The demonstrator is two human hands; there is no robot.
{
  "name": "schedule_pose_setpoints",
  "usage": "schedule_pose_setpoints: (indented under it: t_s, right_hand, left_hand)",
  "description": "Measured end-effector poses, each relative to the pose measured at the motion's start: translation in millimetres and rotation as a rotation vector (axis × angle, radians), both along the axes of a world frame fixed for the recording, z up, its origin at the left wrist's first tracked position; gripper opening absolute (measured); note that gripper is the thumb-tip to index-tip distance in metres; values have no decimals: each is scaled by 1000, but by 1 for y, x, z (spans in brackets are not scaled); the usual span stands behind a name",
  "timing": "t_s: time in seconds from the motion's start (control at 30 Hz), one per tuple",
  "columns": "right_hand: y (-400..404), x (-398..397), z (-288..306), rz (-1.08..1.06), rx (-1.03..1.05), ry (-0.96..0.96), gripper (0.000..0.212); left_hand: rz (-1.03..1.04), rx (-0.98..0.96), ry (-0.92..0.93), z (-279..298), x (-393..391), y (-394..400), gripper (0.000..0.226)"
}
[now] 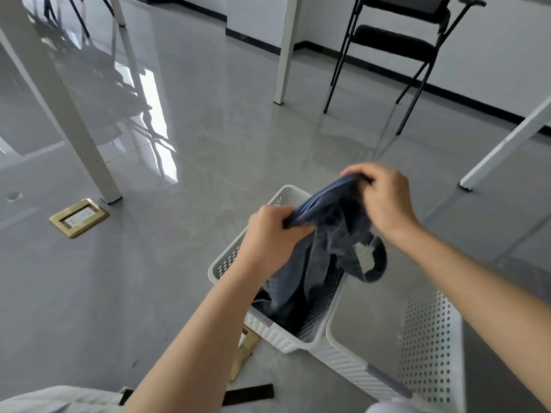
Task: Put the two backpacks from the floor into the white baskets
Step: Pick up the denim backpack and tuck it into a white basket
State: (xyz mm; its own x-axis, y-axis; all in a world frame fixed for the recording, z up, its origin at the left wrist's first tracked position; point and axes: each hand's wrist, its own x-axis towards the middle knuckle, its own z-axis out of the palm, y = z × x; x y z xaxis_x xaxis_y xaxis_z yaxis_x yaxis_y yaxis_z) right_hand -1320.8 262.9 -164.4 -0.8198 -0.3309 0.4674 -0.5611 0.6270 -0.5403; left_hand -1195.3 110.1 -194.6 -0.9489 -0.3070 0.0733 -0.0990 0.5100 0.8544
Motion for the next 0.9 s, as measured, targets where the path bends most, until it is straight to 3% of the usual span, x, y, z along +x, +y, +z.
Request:
schedule_pose_setpoints:
  t_s: [0.13,0.17,0.27,0.33,0.37,0.47,0.57,0.63,0.7,0.77,0.83,0.9]
  right_hand:
    - [-20,-12,36,-57,-241,91,32]
    - [-25,-16,39,-34,-246,62,31]
    - [-41,-19,27,43,-206,-109,25]
    - [-46,-15,13,61,-133,-150,23]
    - [-47,-13,7,71,-117,-161,22]
    - [-47,-17,5,103,-169,-270,16]
    - [-36,-24,-2,88,-182,-293,11]
    - [-22,-22,-20,-48,-157,-277,16]
    - [-7,-15,-51,-115,39,-399,20]
    - [5,-4,-93,-54,409,-572,25]
    - [16,6,-127,-47,702,-724,51]
    - [27,6,-151,-90,861,-725,58]
  left_hand:
    - [-4,178,120,49,-24,9,22]
    - [-1,182,98,55,-29,6,22]
    - [-68,186,-79,53,-35,-2,56]
    - [-107,195,-195,43,-35,0,61]
    - [-80,166,-215,36,-36,0,55]
    - [156,7,-118,29,-41,-9,12]
    - [217,174,-97,31,-53,-22,23]
    - [211,310,-107,35,-57,-25,23]
    - [235,472,-94,37,-58,-27,20]
    - [260,621,-96,38,-58,-29,21]
    - [276,709,-95,38,-60,-33,20]
    - [317,763,-88,36,-61,-39,18]
